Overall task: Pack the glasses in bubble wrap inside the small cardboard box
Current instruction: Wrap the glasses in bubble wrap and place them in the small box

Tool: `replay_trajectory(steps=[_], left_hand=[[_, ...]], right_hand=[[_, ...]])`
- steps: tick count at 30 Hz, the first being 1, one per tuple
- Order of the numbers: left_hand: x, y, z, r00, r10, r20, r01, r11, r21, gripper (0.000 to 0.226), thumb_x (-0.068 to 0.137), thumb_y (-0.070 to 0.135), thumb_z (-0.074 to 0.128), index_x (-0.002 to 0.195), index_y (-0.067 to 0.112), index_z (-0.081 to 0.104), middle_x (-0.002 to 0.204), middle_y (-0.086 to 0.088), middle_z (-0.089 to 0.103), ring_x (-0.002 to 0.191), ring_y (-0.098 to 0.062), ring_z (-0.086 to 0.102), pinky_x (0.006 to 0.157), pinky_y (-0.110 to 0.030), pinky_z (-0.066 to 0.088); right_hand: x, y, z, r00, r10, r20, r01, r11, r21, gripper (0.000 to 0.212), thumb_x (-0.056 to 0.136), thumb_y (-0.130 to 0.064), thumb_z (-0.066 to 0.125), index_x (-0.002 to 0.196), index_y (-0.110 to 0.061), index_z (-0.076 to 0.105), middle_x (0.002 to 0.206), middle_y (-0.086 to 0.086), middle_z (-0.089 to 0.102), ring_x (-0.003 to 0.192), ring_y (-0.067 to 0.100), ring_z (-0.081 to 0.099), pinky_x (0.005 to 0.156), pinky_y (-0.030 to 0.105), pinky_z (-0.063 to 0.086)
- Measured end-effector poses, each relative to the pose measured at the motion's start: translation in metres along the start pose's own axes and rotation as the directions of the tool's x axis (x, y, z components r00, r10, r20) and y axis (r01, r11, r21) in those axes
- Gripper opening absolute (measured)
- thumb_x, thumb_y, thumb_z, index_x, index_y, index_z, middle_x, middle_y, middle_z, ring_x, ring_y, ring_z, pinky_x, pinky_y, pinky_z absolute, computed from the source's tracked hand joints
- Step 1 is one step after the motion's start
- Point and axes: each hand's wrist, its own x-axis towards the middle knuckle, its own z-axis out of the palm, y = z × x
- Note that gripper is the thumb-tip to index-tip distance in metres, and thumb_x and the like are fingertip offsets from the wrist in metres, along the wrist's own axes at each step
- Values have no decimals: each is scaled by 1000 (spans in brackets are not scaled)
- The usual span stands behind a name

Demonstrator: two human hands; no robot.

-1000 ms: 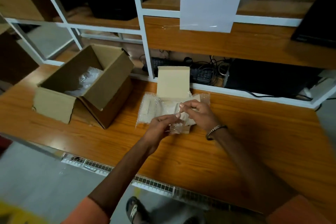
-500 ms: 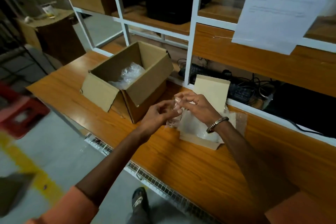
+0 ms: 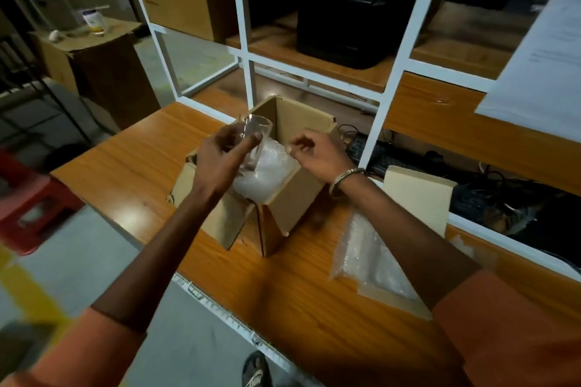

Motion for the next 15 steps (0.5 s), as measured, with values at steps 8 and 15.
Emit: replay_trajectory(steps=[8, 15], left_hand=[[71, -40, -42, 991, -79, 106, 92, 989, -118, 31, 106, 38, 62, 128, 20, 74, 122, -4, 78, 117, -26, 73, 103, -54, 57], [84, -55, -54, 981, -118, 155, 147, 970, -194, 30, 105, 39, 62, 120, 19, 78, 121, -9, 78, 120, -35, 70, 108, -66, 50]], right_hand=[[103, -2, 64, 970, 167, 178, -30, 804, -593, 33, 93, -30, 72, 121, -12, 72, 116, 11, 73, 102, 30, 69, 77, 35, 54], [133, 4, 90, 791, 501, 350, -152, 716, -682, 81, 109, -34, 49, 165, 0, 1, 167, 25, 30, 148, 40, 42, 116, 46, 41]])
